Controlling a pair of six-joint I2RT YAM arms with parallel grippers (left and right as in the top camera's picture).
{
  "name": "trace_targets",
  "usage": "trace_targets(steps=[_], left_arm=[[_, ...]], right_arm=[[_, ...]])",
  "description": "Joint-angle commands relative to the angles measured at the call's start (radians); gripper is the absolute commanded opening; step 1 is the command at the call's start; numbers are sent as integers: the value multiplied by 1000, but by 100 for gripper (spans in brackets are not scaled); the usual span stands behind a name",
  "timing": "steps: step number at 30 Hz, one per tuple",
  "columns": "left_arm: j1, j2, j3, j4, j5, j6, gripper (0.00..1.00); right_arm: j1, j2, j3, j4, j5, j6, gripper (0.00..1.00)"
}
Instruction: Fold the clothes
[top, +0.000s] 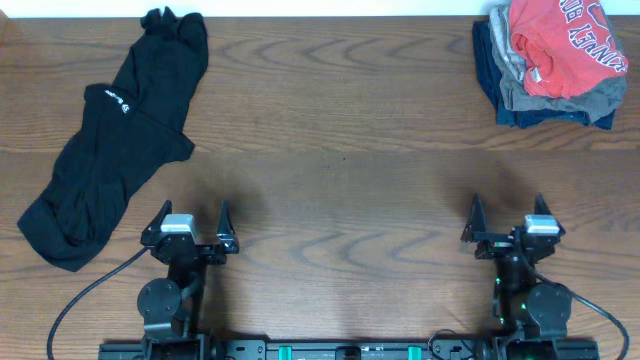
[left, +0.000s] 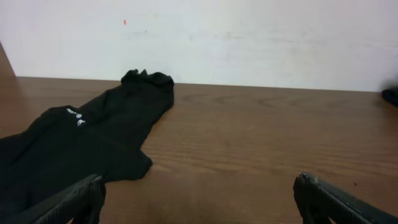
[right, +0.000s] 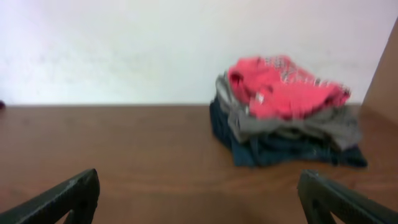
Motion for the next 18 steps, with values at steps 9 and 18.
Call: trace_targets(steps=[9,18], left_arm=[[-4,11,71,18,11,-19,98],[-4,240,270,6,11,-20,98]], right_arm=[[6,-3,17,90,-26,16,99],[6,126,137,90,-72,-44,99]])
